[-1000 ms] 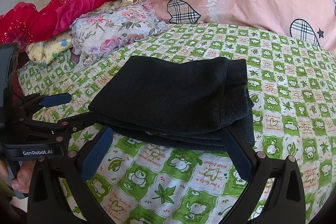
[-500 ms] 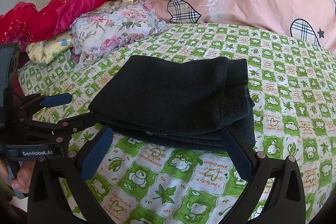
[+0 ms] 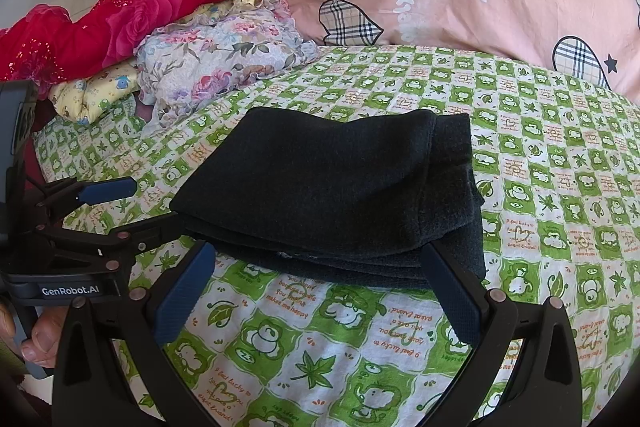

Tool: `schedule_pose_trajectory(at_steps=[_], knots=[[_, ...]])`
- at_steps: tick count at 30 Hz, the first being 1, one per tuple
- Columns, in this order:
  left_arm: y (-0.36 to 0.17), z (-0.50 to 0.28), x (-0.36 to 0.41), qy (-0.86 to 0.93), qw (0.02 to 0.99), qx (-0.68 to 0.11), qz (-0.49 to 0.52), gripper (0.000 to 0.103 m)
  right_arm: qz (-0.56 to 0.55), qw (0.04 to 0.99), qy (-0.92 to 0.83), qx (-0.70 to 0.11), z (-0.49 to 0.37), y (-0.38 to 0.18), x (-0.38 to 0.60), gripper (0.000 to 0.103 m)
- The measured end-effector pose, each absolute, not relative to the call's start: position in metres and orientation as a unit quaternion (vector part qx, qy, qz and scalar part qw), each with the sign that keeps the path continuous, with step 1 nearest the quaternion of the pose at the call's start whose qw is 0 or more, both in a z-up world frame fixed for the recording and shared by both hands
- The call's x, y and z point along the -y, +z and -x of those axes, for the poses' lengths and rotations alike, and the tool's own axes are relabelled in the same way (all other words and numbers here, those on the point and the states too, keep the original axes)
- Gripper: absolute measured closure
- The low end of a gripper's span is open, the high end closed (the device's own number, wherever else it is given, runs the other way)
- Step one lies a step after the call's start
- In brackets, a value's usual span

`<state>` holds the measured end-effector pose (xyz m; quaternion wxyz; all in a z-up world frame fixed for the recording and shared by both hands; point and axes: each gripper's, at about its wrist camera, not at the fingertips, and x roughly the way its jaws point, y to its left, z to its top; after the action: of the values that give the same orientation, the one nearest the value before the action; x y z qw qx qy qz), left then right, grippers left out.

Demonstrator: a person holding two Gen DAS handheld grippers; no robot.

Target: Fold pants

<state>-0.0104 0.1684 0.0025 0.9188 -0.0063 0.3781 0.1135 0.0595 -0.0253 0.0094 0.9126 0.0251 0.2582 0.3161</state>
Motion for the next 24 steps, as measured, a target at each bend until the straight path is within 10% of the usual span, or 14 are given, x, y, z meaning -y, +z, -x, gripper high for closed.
schedule_pose_trajectory(at_steps=[24], knots=[[0.015,0.007,-0.17,0.112,0.92,-0.377,0.009,0.018,-0.033,0.915,0.316,-0.25,-0.061,0.02,0.031,0.001]])
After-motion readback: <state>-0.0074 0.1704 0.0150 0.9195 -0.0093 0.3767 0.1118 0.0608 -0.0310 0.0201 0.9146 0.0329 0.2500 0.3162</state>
